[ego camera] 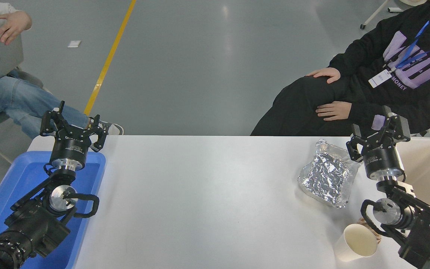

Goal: Pick up paper cup place in dustbin

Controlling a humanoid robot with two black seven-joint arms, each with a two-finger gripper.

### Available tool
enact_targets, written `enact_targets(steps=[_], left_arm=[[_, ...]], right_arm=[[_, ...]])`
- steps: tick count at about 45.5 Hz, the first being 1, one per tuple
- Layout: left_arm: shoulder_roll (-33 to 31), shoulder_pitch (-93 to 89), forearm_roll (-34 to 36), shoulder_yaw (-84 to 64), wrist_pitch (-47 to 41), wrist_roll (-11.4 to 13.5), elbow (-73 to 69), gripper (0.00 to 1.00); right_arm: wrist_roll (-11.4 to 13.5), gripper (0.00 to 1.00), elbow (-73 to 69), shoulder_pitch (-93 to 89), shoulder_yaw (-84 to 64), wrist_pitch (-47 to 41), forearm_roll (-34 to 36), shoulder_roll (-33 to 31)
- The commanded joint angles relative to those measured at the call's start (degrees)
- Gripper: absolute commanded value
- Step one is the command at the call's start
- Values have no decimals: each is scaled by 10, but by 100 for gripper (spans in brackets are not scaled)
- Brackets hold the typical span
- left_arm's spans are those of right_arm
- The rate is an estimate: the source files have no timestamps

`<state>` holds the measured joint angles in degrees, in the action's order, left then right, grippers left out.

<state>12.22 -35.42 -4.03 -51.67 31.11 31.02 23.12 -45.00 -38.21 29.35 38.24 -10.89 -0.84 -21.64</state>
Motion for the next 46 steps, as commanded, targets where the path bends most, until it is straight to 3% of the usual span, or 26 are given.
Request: enact_targets(steps=[1,36,46], left_arm=[[0,0,0,0,0,0,0,99],[0,0,0,0,0,0,0,99],[0,0,0,0,0,0,0,99]], right_arm=[[0,100,0,0,0,0,0,0],[0,100,0,9,1,0,1,-2],[0,100,-32,7,-9,0,4,-36]])
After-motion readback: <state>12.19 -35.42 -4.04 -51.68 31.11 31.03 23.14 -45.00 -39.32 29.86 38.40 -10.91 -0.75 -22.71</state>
